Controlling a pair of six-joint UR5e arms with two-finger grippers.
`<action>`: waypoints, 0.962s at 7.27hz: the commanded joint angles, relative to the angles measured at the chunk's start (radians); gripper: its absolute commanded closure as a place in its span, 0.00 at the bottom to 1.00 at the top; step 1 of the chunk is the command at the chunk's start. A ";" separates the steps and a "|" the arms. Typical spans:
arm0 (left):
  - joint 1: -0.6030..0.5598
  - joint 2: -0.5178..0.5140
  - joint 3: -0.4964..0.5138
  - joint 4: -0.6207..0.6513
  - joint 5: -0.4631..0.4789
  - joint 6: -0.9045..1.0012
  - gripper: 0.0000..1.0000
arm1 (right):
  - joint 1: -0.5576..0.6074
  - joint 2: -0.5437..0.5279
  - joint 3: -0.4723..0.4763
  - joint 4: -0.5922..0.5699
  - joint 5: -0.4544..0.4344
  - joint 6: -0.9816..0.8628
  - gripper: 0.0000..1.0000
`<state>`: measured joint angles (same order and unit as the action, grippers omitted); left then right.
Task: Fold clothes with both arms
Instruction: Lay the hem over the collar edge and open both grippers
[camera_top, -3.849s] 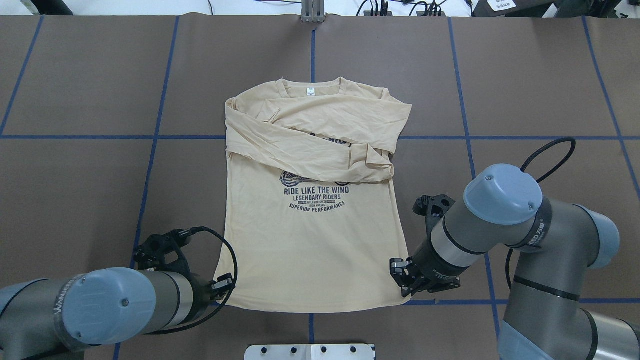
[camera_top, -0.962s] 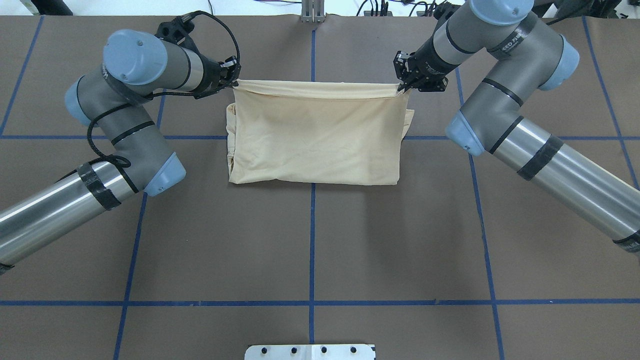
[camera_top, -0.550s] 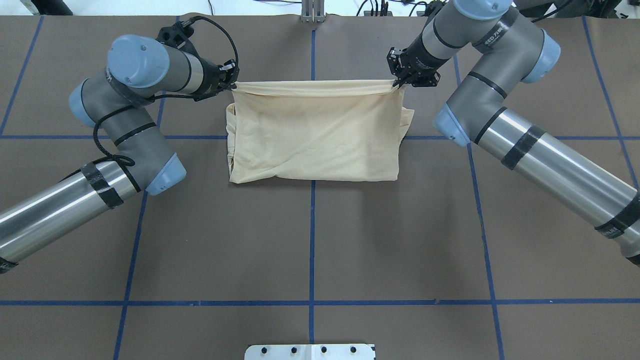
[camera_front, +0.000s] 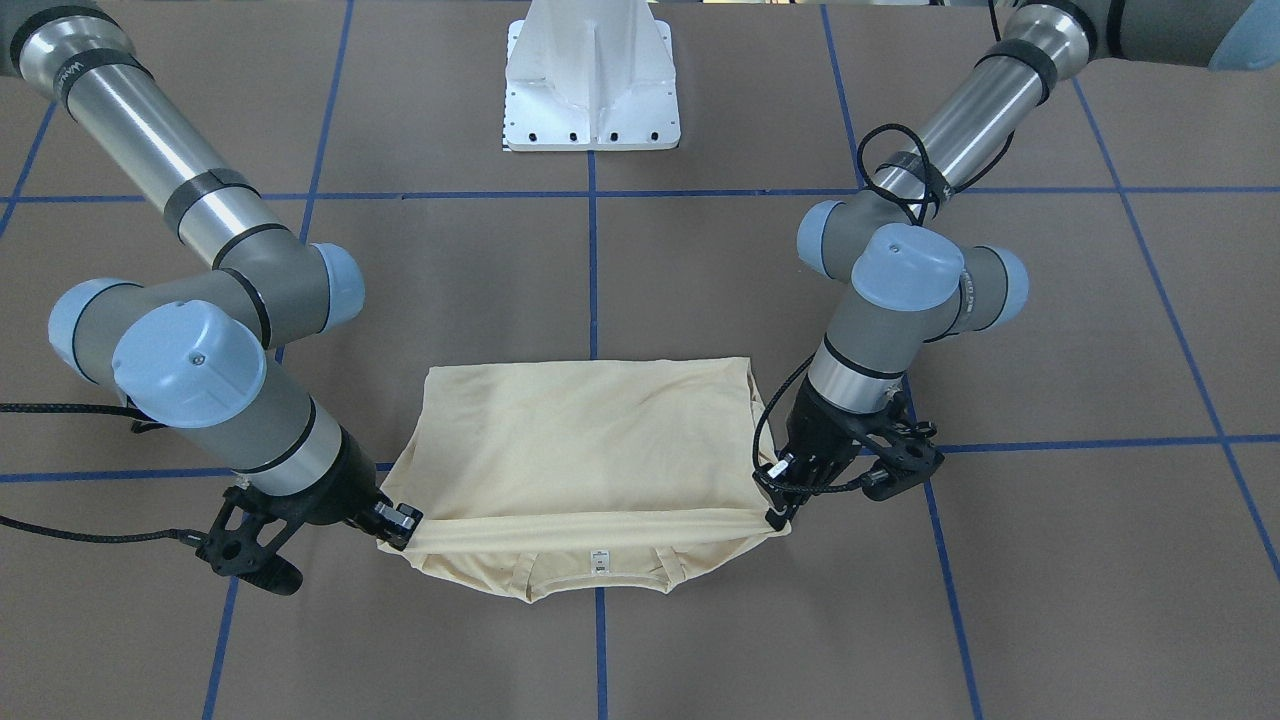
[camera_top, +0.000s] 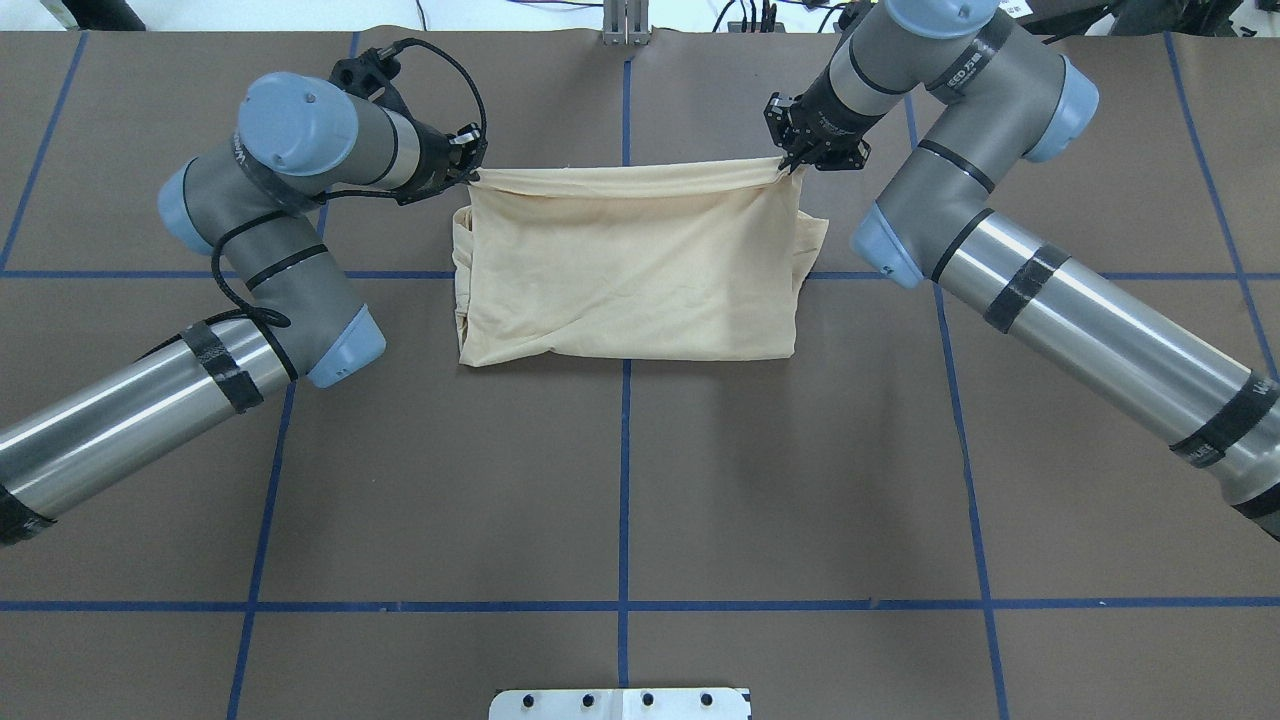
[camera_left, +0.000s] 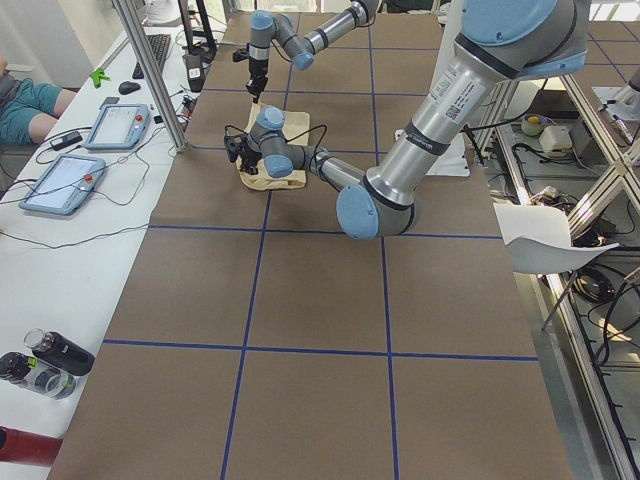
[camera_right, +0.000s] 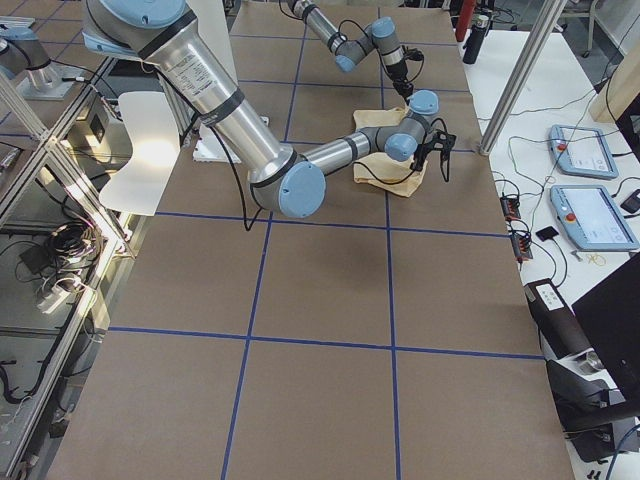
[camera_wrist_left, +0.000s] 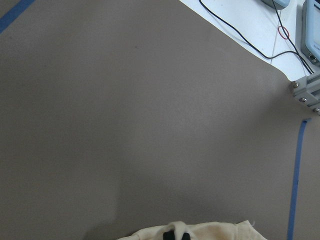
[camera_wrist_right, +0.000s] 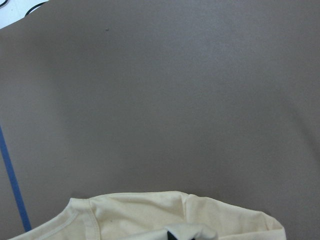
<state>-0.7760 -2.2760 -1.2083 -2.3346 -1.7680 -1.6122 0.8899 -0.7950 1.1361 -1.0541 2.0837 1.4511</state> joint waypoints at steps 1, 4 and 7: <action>0.006 -0.008 0.000 0.001 0.004 -0.003 1.00 | -0.009 0.005 -0.004 0.000 -0.017 0.000 1.00; 0.006 -0.011 -0.003 0.003 0.010 0.000 0.00 | -0.009 0.000 -0.006 0.035 -0.037 0.003 0.00; -0.003 0.003 -0.042 0.011 0.005 0.008 0.00 | -0.005 0.000 0.001 0.037 -0.028 0.003 0.00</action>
<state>-0.7755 -2.2809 -1.2259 -2.3290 -1.7603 -1.6060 0.8834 -0.7937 1.1321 -1.0182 2.0505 1.4531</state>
